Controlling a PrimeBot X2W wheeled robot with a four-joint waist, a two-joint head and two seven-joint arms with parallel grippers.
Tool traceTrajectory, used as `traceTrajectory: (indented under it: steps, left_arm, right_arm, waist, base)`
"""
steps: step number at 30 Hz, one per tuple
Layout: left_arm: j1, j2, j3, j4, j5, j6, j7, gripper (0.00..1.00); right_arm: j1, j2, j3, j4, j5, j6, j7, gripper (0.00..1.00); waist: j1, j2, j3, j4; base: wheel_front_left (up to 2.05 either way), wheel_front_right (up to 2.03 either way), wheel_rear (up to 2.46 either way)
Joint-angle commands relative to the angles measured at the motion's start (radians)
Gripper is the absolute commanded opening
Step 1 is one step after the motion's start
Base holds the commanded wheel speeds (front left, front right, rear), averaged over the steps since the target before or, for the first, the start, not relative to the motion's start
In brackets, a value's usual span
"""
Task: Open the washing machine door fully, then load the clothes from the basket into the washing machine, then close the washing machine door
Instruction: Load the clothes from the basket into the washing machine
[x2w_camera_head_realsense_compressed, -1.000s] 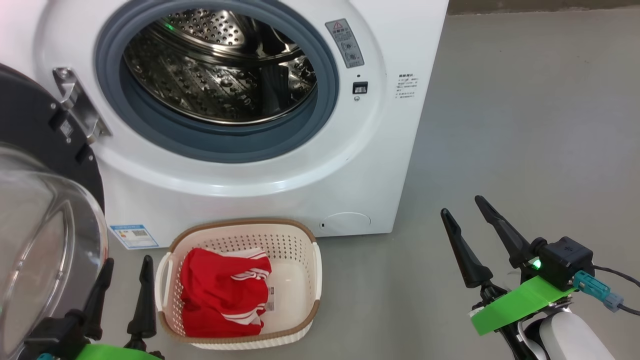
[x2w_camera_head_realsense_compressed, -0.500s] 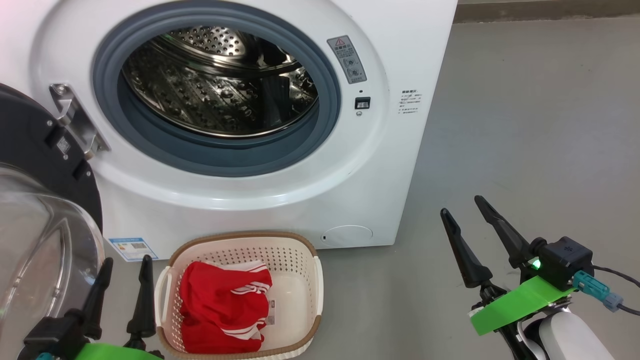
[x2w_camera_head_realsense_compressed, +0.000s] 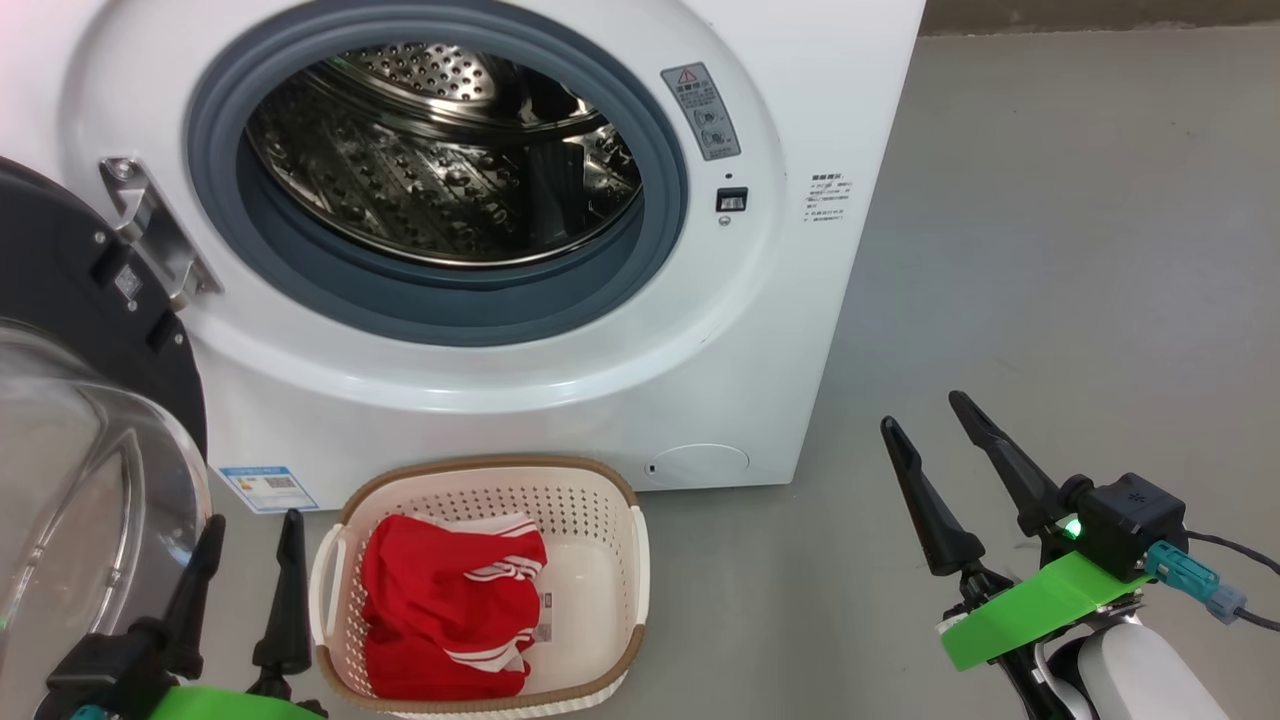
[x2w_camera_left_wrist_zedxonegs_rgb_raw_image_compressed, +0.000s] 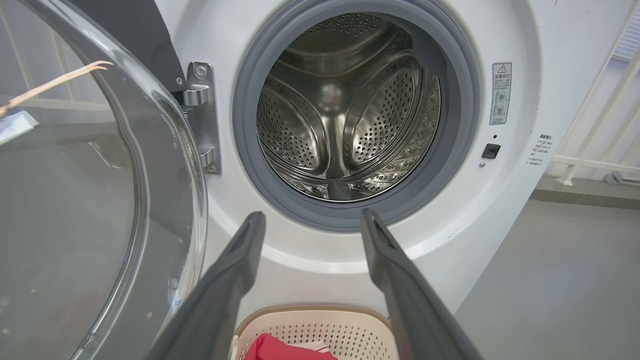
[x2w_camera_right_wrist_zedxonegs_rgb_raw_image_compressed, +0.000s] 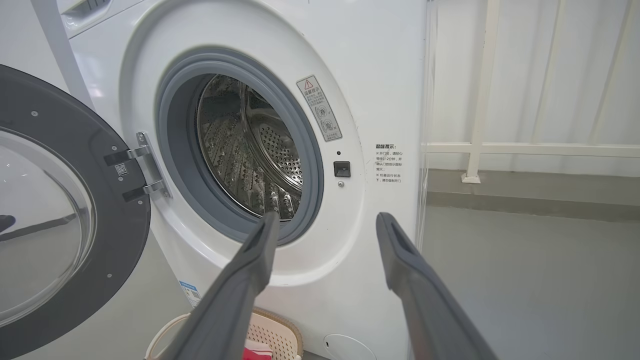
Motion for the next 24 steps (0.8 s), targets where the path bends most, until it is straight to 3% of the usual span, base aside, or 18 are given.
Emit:
traceTrajectory:
  steps: [1,24]
  left_arm:
    - [-0.044,0.019,0.037,-0.024,-0.001,0.000,-0.012,1.00]
    - [-0.050,0.014,0.050,-0.016,0.005,-0.005,-0.012,1.00]
  right_arm:
    - [-0.012,-0.005,0.017,-0.025,-0.006,0.002,-0.012,1.00]
    - [-0.018,-0.002,0.016,-0.027,-0.008,0.002,-0.012,1.00]
  waist:
    - [0.0000,0.0000,0.001,0.000]
    - [0.0000,0.0000,0.022,-0.004]
  base:
    - [0.00,0.00,0.00]
    - [0.00,0.00,0.00]
